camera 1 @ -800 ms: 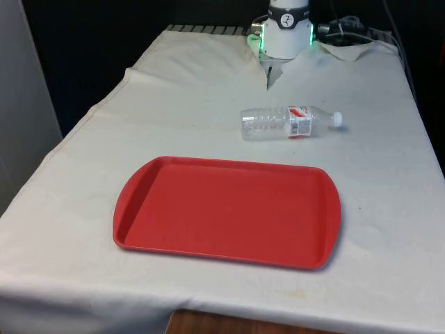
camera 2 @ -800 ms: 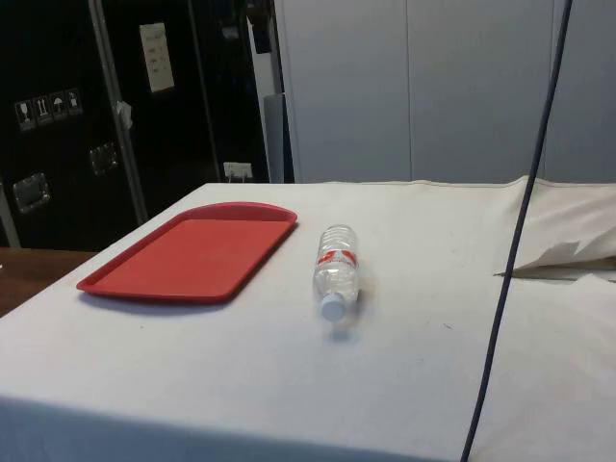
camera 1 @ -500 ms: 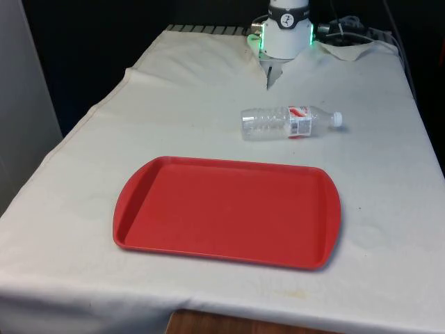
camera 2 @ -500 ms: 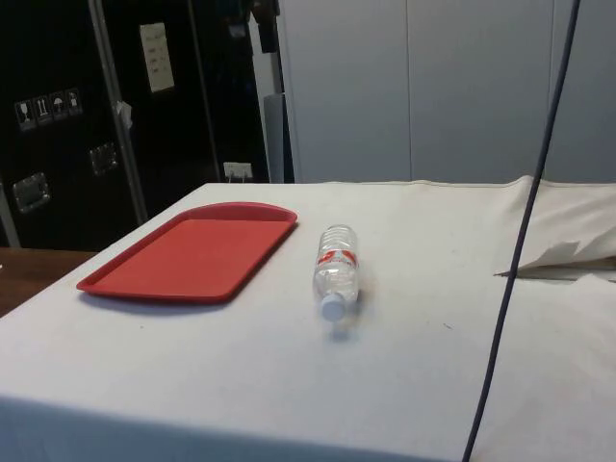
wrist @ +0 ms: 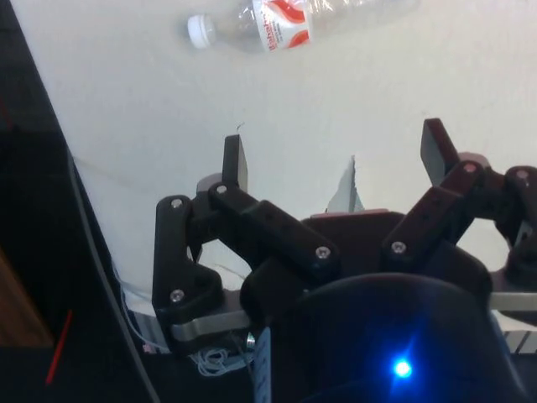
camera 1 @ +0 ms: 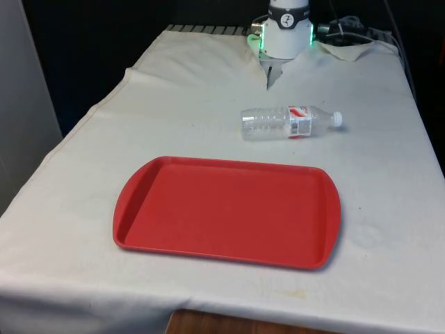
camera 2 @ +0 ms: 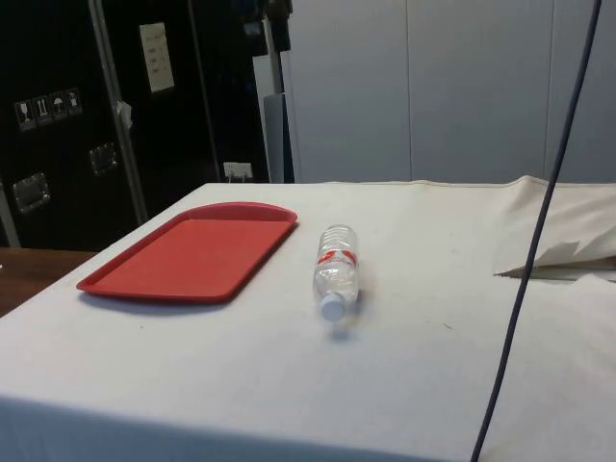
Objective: Place the bottle upright on the tray.
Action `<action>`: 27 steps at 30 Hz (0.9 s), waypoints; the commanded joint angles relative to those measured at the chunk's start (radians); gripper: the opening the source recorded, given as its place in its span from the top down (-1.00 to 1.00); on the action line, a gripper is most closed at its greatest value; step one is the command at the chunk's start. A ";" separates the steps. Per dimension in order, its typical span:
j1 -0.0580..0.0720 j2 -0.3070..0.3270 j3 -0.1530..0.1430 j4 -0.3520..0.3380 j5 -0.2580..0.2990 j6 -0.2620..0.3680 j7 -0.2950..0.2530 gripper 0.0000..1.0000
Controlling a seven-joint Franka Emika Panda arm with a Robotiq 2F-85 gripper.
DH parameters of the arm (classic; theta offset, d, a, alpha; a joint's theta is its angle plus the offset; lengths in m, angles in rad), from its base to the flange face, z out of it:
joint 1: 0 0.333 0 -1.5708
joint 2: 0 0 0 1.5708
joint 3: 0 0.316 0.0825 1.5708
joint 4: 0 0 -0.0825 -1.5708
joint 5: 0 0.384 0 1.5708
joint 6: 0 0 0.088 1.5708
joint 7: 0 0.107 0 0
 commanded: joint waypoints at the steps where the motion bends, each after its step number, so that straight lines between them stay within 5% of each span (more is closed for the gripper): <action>1: 0.002 -0.012 0.004 -0.017 -0.010 0.017 0.012 -1.00; 27: 0.001 -0.047 0.045 -0.148 -0.010 0.116 0.026 -1.00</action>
